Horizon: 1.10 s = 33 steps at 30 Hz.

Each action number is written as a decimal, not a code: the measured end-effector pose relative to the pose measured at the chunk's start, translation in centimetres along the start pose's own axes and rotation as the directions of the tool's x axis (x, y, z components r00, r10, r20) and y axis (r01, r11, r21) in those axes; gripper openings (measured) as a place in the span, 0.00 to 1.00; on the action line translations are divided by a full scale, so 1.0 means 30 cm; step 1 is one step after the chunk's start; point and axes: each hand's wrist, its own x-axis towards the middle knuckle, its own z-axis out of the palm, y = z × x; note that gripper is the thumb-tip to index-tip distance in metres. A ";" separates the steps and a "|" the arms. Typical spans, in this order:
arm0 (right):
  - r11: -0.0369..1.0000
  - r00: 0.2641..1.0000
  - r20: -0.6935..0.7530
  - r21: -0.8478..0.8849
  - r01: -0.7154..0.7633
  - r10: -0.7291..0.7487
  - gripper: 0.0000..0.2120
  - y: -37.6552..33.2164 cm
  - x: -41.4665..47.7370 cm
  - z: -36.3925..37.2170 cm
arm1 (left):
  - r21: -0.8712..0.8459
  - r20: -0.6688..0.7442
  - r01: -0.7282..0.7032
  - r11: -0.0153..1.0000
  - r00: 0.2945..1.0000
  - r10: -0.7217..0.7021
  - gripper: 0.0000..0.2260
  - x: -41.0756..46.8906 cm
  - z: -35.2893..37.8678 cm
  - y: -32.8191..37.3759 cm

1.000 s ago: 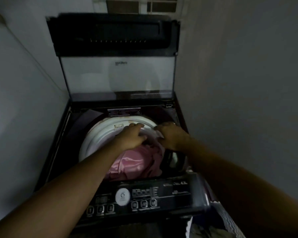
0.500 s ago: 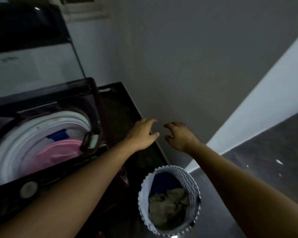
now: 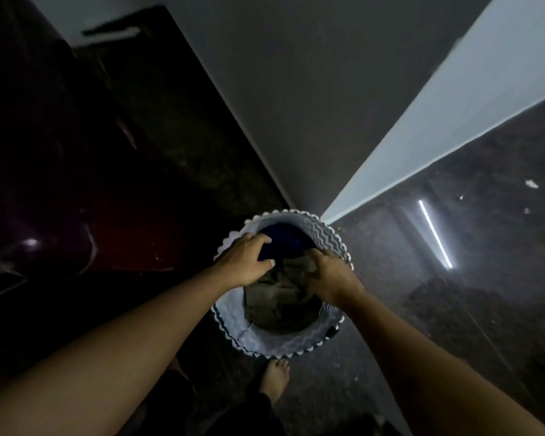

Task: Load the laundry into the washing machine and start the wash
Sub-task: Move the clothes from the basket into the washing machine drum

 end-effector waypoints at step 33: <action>0.824 0.959 -0.284 0.545 0.153 0.010 0.06 0.022 0.081 0.258 | -0.268 -0.128 -0.068 0.961 0.991 0.035 0.28 -0.006 0.185 -0.106</action>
